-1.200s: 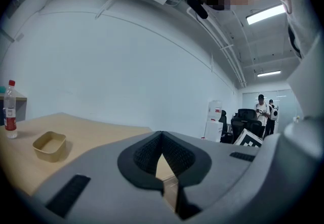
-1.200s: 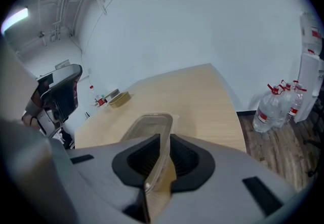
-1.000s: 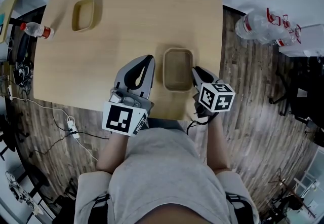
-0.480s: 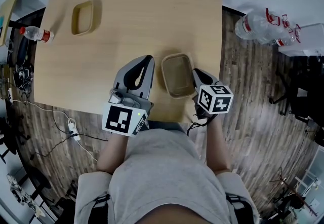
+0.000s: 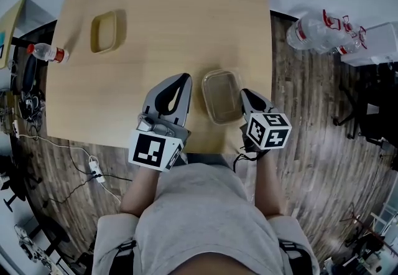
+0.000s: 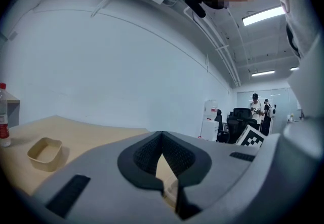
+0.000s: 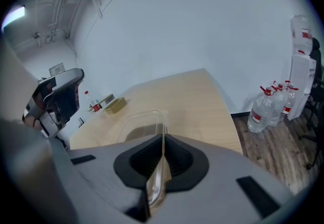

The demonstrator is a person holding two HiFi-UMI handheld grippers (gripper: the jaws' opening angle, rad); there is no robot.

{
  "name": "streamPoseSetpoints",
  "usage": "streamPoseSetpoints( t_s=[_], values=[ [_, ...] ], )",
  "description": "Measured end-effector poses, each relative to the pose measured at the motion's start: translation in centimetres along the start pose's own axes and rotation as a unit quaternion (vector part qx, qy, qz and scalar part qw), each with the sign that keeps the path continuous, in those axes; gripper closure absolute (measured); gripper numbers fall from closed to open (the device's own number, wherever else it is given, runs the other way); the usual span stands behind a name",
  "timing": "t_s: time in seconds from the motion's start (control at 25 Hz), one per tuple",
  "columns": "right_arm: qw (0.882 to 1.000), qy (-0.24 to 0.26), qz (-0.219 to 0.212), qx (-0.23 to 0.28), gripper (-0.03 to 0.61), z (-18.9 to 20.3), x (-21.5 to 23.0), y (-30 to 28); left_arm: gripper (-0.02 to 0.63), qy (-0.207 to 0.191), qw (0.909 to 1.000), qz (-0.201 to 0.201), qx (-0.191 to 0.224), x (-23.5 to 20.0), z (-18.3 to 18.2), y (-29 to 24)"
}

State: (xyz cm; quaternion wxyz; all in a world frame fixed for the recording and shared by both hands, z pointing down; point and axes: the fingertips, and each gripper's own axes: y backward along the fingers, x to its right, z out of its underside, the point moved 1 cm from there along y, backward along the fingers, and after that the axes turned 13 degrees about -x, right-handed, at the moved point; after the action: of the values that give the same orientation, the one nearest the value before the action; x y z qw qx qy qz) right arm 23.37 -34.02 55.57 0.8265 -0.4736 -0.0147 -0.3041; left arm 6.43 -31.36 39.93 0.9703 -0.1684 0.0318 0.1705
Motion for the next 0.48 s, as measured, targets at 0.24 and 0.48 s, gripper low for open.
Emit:
streamPoseSetpoints(
  t_s=[0.24,0.48],
  values=[
    [0.999,-0.026,0.019,0.031,0.557,-0.2,-0.8,1.6,0.598,-0.011,0.9996,0.027,0.001,-0.2,-0.3,0.4],
    [0.995,-0.047,0.047,0.069,0.557,-0.1,-2.4,3.5,0.598,-0.024,0.9975,0.066,0.003,-0.3,-0.7,1.1]
  ],
)
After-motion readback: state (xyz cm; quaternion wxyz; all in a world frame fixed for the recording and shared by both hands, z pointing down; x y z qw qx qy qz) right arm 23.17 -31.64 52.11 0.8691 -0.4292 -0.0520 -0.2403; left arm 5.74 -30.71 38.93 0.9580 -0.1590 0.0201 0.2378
